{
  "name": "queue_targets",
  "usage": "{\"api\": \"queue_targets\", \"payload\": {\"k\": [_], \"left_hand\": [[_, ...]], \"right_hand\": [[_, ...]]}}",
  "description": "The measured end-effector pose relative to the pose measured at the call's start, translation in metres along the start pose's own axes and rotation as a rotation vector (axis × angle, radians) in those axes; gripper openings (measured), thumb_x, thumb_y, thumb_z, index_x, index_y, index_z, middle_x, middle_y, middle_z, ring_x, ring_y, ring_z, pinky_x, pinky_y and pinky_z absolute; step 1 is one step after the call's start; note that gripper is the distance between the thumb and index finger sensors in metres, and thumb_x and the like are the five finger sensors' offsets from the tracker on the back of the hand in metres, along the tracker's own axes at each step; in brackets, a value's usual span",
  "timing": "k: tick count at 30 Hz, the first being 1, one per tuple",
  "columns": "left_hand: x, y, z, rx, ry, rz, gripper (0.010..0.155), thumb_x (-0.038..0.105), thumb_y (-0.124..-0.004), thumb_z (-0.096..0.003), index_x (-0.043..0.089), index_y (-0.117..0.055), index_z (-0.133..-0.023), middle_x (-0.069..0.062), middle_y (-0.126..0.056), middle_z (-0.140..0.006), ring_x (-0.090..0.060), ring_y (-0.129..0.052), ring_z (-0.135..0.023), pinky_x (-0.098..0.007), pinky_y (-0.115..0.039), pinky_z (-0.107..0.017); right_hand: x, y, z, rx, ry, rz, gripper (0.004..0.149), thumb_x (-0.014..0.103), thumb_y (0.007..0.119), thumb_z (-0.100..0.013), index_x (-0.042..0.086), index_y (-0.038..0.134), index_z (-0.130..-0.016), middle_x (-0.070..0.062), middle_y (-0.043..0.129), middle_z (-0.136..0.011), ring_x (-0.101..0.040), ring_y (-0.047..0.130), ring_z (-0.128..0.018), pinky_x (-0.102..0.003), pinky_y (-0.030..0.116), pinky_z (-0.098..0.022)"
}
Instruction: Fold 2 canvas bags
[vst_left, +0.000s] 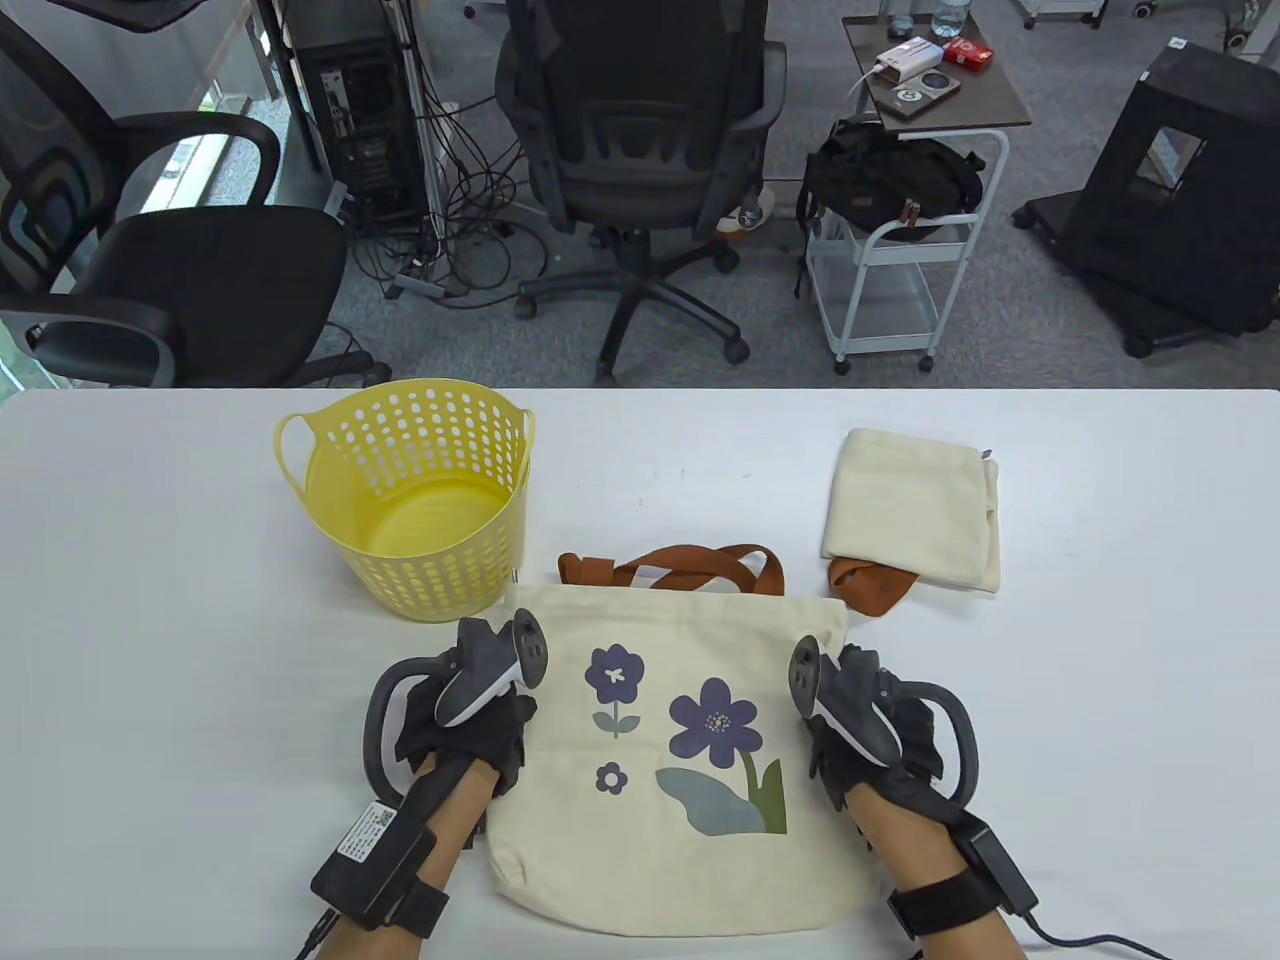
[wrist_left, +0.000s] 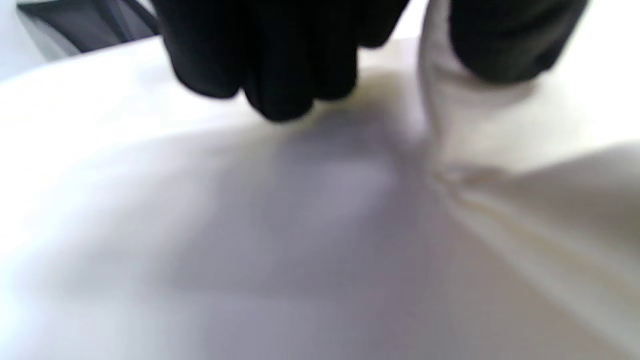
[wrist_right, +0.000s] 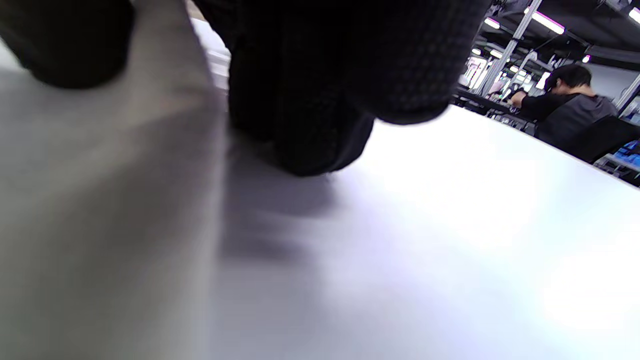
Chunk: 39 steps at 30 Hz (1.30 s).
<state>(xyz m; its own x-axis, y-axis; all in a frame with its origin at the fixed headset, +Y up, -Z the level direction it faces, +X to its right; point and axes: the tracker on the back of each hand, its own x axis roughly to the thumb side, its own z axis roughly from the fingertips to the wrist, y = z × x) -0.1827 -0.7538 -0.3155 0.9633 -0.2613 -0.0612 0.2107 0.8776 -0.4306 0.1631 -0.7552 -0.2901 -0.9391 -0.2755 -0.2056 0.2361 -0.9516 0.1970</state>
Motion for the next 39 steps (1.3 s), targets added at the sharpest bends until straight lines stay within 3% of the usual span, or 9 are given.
{"api": "queue_targets", "payload": {"k": [3, 5, 9, 11, 16, 19, 23, 31, 39], "left_hand": [[-0.014, 0.0, 0.024, 0.115, -0.147, 0.075, 0.091, 0.058, -0.076, -0.0404, 0.022, -0.024, -0.106, -0.009, -0.038, -0.113, -0.042, -0.06, -0.104, -0.059, -0.057, -0.076], [-0.023, -0.005, 0.04, 0.096, -0.296, 0.153, 0.093, 0.059, -0.074, -0.0412, 0.025, -0.017, -0.106, -0.008, -0.018, -0.115, -0.045, -0.038, -0.11, -0.063, -0.045, -0.078], [-0.03, -0.026, 0.056, -0.079, -0.521, 0.271, 0.094, 0.061, -0.074, -0.039, 0.031, -0.016, -0.106, -0.006, 0.001, -0.112, -0.044, -0.009, -0.11, -0.066, -0.026, -0.078], [-0.025, -0.043, 0.06, -0.248, -0.584, 0.277, 0.098, 0.062, -0.074, -0.0383, 0.031, -0.011, -0.106, -0.005, 0.01, -0.109, -0.044, 0.002, -0.107, -0.067, -0.019, -0.077], [-0.012, -0.07, 0.056, -0.347, -0.573, 0.118, 0.1, 0.061, -0.075, -0.0382, 0.032, -0.005, -0.103, -0.003, 0.016, -0.105, -0.04, 0.012, -0.103, -0.063, -0.006, -0.074], [-0.008, -0.07, 0.06, -0.303, -0.561, 0.074, 0.1, 0.061, -0.075, -0.038, 0.031, -0.005, -0.103, -0.004, 0.014, -0.107, -0.042, 0.01, -0.104, -0.064, -0.008, -0.075], [-0.008, -0.072, 0.06, -0.307, -0.568, 0.082, 0.1, 0.061, -0.074, -0.038, 0.031, -0.005, -0.103, -0.003, 0.014, -0.107, -0.041, 0.011, -0.104, -0.064, -0.007, -0.075], [-0.008, -0.074, 0.059, -0.309, -0.573, 0.08, 0.1, 0.061, -0.074, -0.038, 0.031, -0.004, -0.103, -0.003, 0.015, -0.106, -0.041, 0.012, -0.103, -0.064, -0.006, -0.074], [-0.009, -0.075, 0.058, -0.305, -0.576, 0.085, 0.099, 0.061, -0.074, -0.0382, 0.031, -0.005, -0.103, -0.003, 0.014, -0.107, -0.041, 0.011, -0.103, -0.064, -0.006, -0.074]], "right_hand": [[-0.002, 0.0, 0.0, 0.016, 0.012, 0.027, 0.073, 0.062, 0.081, -0.04, 0.024, 0.066, -0.101, -0.008, 0.085, -0.095, -0.03, 0.1, -0.071, -0.04, 0.087, -0.044], [-0.004, 0.001, -0.003, 0.035, 0.01, 0.01, 0.074, 0.062, 0.081, -0.04, 0.023, 0.065, -0.101, -0.012, 0.08, -0.098, -0.031, 0.098, -0.074, -0.041, 0.087, -0.045], [-0.01, 0.004, -0.005, 0.051, 0.013, -0.018, 0.075, 0.062, 0.081, -0.04, 0.022, 0.065, -0.101, -0.014, 0.076, -0.101, -0.033, 0.095, -0.077, -0.043, 0.085, -0.048], [-0.012, 0.006, -0.007, 0.065, 0.015, -0.027, 0.075, 0.062, 0.081, -0.04, 0.022, 0.065, -0.101, -0.014, 0.076, -0.101, -0.034, 0.095, -0.078, -0.043, 0.085, -0.049], [-0.012, 0.013, -0.011, 0.074, 0.023, -0.043, 0.076, 0.063, 0.08, -0.039, 0.022, 0.065, -0.101, -0.014, 0.077, -0.101, -0.035, 0.093, -0.08, -0.044, 0.084, -0.05], [-0.016, 0.008, -0.009, 0.11, 0.047, -0.026, 0.078, 0.062, 0.08, -0.041, 0.02, 0.06, -0.103, -0.015, 0.072, -0.103, -0.037, 0.09, -0.083, -0.045, 0.083, -0.052], [-0.012, -0.021, -0.002, -0.043, 0.007, -0.1, 0.082, 0.059, 0.083, -0.041, 0.025, 0.048, -0.107, -0.012, 0.052, -0.114, -0.043, 0.061, -0.102, -0.054, 0.068, -0.068], [0.061, -0.077, -0.039, -0.254, -0.222, -0.162, 0.07, 0.043, 0.087, -0.044, 0.033, 0.054, -0.105, -0.005, 0.052, -0.115, -0.037, 0.051, -0.107, -0.054, 0.059, -0.075], [0.121, -0.07, -0.107, -0.019, -0.366, -0.052, 0.073, 0.033, 0.091, -0.044, 0.04, 0.049, -0.103, 0.004, 0.045, -0.117, -0.03, 0.038, -0.111, -0.052, 0.047, -0.082]]}}
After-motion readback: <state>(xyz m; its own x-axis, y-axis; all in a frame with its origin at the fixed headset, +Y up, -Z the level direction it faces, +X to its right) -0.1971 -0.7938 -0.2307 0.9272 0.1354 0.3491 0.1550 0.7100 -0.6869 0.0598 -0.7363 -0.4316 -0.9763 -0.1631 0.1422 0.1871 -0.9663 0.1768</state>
